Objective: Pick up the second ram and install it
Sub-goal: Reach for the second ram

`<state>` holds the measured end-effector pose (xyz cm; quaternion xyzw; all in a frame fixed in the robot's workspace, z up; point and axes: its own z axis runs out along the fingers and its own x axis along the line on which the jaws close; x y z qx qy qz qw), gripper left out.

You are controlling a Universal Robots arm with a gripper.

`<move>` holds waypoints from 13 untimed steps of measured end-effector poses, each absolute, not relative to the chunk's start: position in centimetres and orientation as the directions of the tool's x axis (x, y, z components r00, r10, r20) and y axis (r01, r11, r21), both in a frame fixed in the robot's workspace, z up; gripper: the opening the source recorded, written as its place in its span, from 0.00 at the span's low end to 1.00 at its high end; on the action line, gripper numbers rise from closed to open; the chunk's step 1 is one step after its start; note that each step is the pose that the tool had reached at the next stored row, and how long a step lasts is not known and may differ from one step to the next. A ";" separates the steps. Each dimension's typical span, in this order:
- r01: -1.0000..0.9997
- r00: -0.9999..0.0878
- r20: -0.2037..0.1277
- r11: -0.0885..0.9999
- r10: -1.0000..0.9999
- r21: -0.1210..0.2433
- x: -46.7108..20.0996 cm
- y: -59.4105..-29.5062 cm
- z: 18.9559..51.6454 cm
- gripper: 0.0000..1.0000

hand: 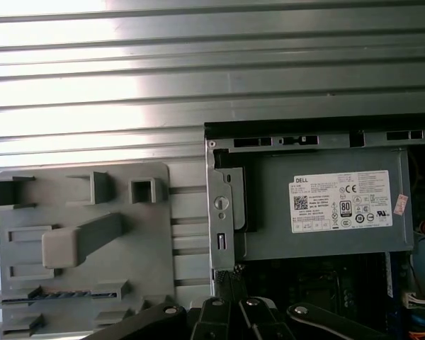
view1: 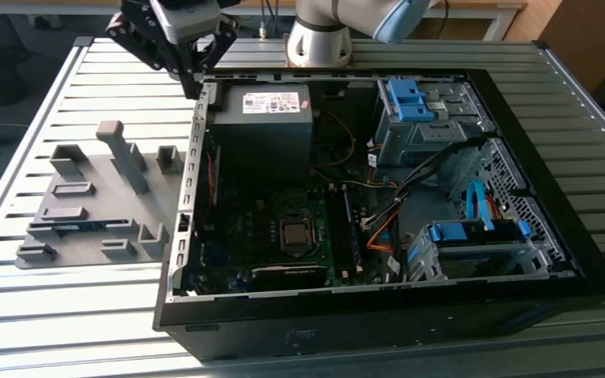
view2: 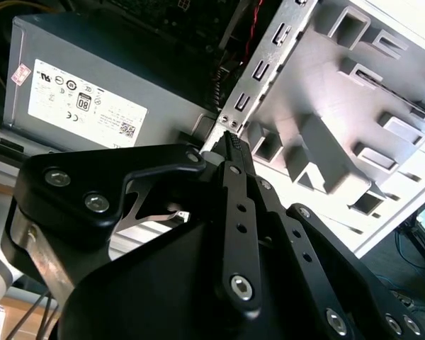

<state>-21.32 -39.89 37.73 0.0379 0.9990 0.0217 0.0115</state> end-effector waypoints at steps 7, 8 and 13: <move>0.075 -0.997 -0.021 0.996 0.076 0.044 -21.7 -39.9 37.7 0.11; 0.075 -0.997 -0.021 0.996 0.076 0.044 -21.7 -39.9 37.6 0.11; 0.075 -0.997 -0.021 0.996 0.076 0.044 -21.9 -39.9 37.6 0.11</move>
